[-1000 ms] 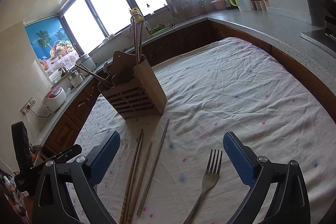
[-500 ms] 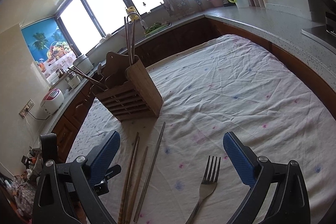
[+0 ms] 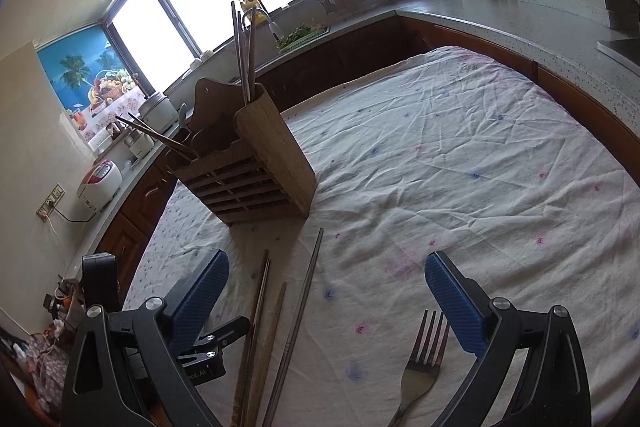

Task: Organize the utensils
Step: 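Grasp a wooden chopstick with the left tool while the right tool grasps a steel chopstick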

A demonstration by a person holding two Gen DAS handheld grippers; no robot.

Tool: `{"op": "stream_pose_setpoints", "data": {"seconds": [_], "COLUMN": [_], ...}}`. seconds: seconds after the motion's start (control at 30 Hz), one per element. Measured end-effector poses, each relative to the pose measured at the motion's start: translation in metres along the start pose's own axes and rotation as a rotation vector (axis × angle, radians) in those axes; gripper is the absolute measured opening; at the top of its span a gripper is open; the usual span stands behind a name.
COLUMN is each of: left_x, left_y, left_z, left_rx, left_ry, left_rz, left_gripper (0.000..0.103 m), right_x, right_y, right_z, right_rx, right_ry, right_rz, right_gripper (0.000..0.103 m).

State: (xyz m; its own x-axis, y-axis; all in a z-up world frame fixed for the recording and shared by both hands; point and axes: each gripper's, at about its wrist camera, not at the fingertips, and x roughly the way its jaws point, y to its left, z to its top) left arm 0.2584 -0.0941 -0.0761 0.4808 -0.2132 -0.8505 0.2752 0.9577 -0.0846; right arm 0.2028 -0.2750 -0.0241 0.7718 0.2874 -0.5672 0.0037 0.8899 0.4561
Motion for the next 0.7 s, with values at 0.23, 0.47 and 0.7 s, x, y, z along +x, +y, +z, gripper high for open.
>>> {"op": "stream_pose_setpoints", "data": {"seconds": [0.23, 0.47, 0.7], "left_x": [0.006, -0.001, -0.001], "left_y": [-0.006, 0.002, 0.029], "left_z": [0.005, -0.004, 0.007], "left_rx": [0.036, 0.111, -0.002], "left_ry": [0.0, 0.014, 0.004], "left_rz": [0.028, 0.056, -0.011], "left_gripper": [0.074, 0.04, 0.037], "right_x": [0.007, 0.028, 0.084], "right_y": [-0.005, 0.008, 0.023], "right_z": [0.004, 0.002, -0.001], "right_rx": [0.018, -0.061, -0.142], "right_ry": [0.01, 0.062, 0.203], "right_rz": [-0.006, -0.049, -0.092], "right_gripper": [0.1, 0.088, 0.044]}}
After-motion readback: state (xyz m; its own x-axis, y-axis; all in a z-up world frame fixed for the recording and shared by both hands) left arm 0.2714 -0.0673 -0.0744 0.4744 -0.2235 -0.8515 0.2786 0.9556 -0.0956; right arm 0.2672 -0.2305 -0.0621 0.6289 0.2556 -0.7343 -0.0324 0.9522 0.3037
